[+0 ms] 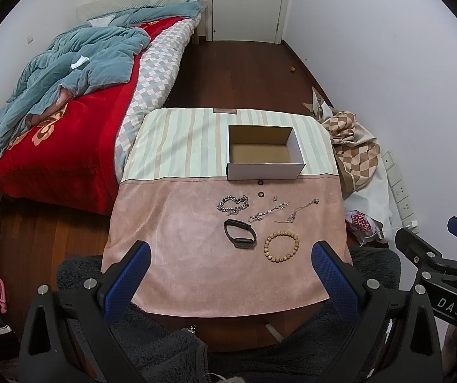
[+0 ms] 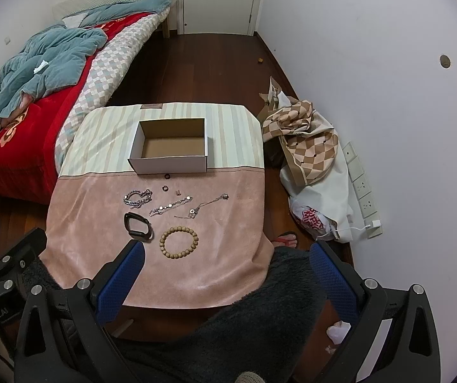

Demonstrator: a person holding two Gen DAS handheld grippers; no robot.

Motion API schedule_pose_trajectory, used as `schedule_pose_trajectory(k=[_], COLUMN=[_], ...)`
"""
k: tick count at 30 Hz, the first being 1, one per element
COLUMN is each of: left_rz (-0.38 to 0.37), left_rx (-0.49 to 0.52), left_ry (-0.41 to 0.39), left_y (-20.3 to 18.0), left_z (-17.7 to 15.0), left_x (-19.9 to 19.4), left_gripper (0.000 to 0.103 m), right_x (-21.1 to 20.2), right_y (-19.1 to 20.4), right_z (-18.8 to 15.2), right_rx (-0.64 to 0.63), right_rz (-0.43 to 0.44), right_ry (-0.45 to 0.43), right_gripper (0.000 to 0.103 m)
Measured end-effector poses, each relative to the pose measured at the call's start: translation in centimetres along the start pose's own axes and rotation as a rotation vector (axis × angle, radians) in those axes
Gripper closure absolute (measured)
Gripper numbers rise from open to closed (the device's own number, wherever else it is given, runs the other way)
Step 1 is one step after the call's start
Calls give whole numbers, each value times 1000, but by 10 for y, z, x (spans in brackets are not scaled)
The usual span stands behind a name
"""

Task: Organize jewelry
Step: 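Grasp the black watch band with the left tool while the right tool grasps the wooden bead bracelet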

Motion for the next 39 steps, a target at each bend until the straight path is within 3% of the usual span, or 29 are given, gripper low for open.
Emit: schedule_pose_trajectory(k=[8,13,18,24,28,32,35,38,39], left_rz=[-4,13,119,226,268,269,255,226,219], left_rx=[14,30,17,11,2,-23,-33,-49,-56], left_ry=[-4,-45,-5,132,200,243,275,307,316], left_y=[-1,2,18,38,50,60,61,62,62], left_z=[1,11,15,0,-12,-17,-22,-24,-24], left_x=[2,27,85,166,203,222,231,241,243], left_gripper=[0,0,0,0,0,0,0,0,0], right_x=[0,16,75,183,247,283,303,302,300], right_y=[0,-2,2,18,36,58,72,81,81], right_z=[-1,3,10,-4,-28,-43,-54,-57,-57], right_rx=[4,8,32,30,27,13,-4,-37,-45], right_rz=[3,-4,-24,-11,19,51,78,84,82], right_ry=[-2,-4,35,204,309,355,400,364,362], right_gripper=[0,0,0,1,18,29,47,63,79])
Point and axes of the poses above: each gripper's, at about its wrist camera, not at the fingertips, and x roughly the way its jaws point, y to its left, z to its top, the point moved 3 cm from there along x, roughly the way its jaws point, and after that the axes turned 5 degrees about -z, right-handed, at the moved point
